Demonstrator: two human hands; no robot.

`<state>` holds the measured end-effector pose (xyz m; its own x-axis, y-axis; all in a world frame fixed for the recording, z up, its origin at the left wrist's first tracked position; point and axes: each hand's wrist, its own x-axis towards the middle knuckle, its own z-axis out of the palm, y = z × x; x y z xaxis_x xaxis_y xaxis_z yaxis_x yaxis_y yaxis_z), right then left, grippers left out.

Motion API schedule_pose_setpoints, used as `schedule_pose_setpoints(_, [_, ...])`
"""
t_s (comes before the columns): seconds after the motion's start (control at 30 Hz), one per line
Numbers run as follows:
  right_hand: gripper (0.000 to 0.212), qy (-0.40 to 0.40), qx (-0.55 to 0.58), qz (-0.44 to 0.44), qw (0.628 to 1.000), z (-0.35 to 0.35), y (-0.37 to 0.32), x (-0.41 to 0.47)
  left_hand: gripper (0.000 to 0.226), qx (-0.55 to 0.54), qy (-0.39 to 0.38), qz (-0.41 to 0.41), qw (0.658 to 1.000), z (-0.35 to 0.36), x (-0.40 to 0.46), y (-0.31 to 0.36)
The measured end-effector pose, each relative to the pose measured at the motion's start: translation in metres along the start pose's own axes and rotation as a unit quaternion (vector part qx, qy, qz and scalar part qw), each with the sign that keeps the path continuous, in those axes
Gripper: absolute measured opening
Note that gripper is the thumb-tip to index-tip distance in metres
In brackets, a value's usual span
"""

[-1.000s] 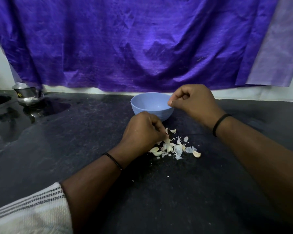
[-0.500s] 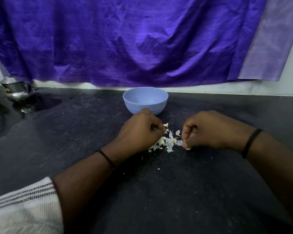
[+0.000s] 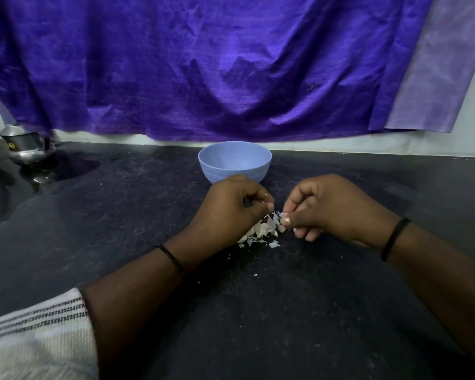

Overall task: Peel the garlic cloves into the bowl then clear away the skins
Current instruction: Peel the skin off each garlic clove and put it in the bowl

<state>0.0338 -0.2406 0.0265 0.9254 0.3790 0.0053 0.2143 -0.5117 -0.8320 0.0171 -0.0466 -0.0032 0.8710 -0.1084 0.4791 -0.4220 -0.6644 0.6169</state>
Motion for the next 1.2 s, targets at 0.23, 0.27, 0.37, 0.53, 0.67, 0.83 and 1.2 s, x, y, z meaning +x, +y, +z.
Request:
schedule_pose_setpoints(0.23, [0.014,-0.013,0.134,0.012,0.991,0.006,0.002,0.002,0.005,-0.103,-0.024,-0.019,0.994,0.001,-0.001,0.002])
schedule_pose_setpoints(0.27, [0.015,-0.012,0.135,0.009,0.991,0.007,0.003,0.002,0.007,-0.109,-0.023,-0.026,0.993,0.001,-0.001,0.001])
schedule_pose_setpoints(0.37, [0.019,0.008,0.139,-0.008,0.99,0.009,0.003,0.001,0.006,-0.14,-0.029,-0.052,0.988,0.0,-0.002,0.001])
schedule_pose_setpoints(0.53, [0.02,0.038,0.172,-0.02,0.984,0.006,0.002,-0.001,0.011,-0.169,-0.043,-0.055,0.983,-0.001,-0.001,0.002])
schedule_pose_setpoints(0.67, [0.02,0.033,0.187,-0.016,0.982,0.008,0.002,0.0,0.007,-0.193,-0.048,-0.062,0.978,-0.001,-0.001,0.005])
schedule_pose_setpoints(0.83, [0.02,0.025,0.206,-0.024,0.978,0.008,-0.002,-0.003,0.009,-0.225,-0.032,-0.067,0.972,-0.004,-0.003,0.007])
schedule_pose_setpoints(1.2, [0.028,0.007,0.269,-0.023,0.963,0.008,-0.006,-0.008,0.011,-0.206,0.0,-0.049,0.977,-0.003,-0.003,0.01])
